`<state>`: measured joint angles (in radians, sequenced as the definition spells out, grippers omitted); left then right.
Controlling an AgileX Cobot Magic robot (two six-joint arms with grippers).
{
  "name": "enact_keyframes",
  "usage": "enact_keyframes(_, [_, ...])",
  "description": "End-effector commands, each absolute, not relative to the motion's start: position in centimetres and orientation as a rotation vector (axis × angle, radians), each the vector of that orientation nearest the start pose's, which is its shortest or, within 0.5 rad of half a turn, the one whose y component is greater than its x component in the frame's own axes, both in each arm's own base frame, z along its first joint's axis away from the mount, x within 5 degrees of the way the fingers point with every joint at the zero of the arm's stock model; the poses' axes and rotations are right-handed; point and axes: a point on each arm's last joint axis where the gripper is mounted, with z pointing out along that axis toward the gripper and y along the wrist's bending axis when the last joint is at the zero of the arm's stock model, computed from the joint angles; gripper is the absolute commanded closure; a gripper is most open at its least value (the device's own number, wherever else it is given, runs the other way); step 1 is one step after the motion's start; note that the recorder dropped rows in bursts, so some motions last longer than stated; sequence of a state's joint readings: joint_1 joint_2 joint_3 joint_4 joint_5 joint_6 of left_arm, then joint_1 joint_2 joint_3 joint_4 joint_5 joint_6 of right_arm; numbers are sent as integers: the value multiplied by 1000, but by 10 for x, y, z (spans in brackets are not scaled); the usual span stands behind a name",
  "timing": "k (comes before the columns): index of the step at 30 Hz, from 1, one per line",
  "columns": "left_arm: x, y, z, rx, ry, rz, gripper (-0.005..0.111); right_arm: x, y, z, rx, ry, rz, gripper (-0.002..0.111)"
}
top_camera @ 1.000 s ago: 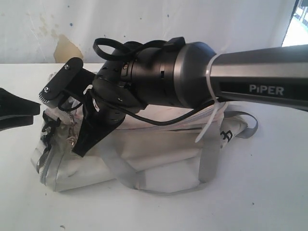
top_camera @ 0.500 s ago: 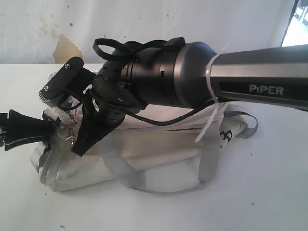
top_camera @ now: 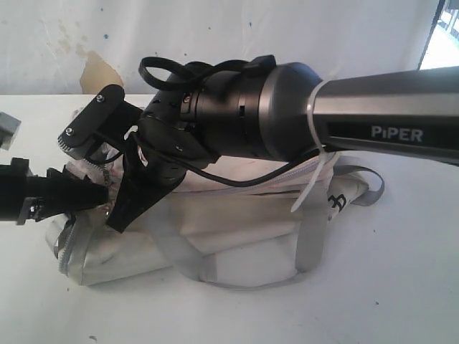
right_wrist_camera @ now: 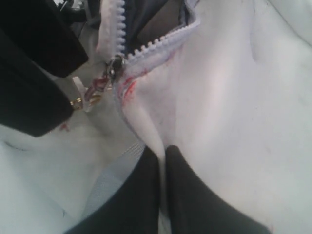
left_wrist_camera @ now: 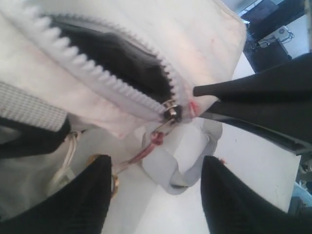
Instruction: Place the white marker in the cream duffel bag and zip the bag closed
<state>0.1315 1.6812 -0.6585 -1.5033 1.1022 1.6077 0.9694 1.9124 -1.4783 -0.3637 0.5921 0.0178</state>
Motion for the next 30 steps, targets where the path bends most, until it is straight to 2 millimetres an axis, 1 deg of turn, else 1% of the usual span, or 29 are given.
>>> enact_keyframes(1, [273,-48,167,359,2158,-1262,49,258,343,248,-1344,2016,81,108])
enact_keyframes(4, [276,-49,165,350,2103,-1292,50,258,343,248,-1344,2016,81,108])
enact_keyframes(10, [279,-49,161,341,2058,-1318,52,258,343,248,-1344,2016,81,108])
enact_keyframes(14, [281,-48,158,325,2054,-1304,52,258,343,248,-1343,2014,82,108])
enact_keyframes(23, [280,-50,158,336,2047,-1330,52,258,344,248,-1341,2008,87,108])
enact_keyframes(26, [278,-56,157,372,2062,-1339,52,258,344,249,-1340,2003,91,108])
enact_keyframes(30, [277,-67,154,414,2096,-1321,55,258,345,249,-1339,2002,93,108])
